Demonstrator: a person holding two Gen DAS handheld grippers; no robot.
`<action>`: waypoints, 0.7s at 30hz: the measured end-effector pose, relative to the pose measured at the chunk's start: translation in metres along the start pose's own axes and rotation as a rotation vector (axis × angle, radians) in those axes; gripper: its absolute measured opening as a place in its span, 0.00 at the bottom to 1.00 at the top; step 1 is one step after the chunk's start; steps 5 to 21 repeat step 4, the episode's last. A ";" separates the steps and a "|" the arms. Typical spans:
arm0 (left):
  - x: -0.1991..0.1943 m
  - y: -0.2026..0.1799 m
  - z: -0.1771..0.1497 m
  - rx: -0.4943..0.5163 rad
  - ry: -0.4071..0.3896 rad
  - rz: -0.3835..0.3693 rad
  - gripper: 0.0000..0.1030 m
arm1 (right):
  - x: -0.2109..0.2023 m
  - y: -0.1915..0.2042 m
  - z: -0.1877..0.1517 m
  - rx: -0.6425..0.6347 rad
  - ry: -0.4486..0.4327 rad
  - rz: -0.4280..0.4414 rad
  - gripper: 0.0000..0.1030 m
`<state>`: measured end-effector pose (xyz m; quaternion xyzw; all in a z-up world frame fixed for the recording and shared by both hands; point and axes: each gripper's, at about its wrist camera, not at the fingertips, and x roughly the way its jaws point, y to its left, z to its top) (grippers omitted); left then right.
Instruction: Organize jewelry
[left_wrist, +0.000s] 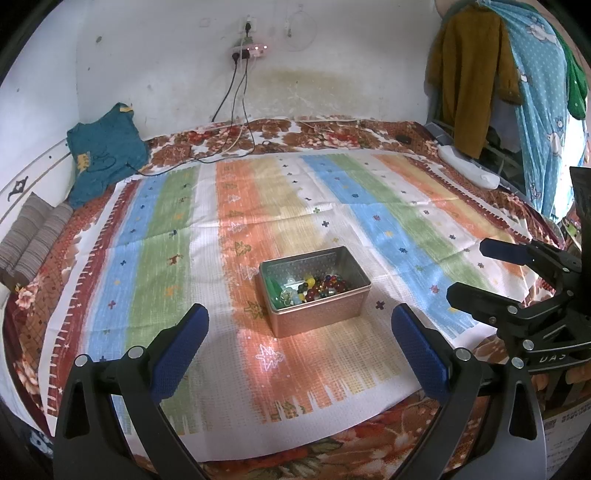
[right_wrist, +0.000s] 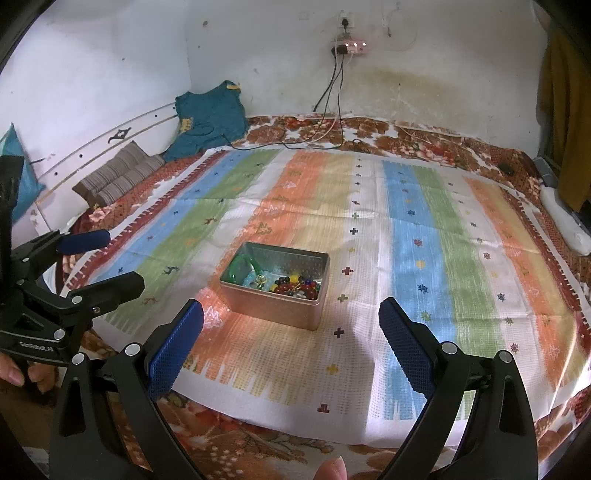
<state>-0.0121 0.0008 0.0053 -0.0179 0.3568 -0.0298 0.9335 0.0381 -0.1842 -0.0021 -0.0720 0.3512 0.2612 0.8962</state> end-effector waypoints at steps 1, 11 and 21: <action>0.000 0.001 0.000 -0.002 0.000 0.003 0.94 | 0.000 0.000 0.000 0.000 0.000 0.000 0.94; 0.000 0.001 0.001 0.001 -0.001 0.000 0.94 | 0.000 0.000 0.000 -0.002 0.001 0.000 0.94; 0.000 0.001 0.001 0.001 -0.001 0.000 0.94 | 0.000 0.000 0.000 -0.002 0.001 0.000 0.94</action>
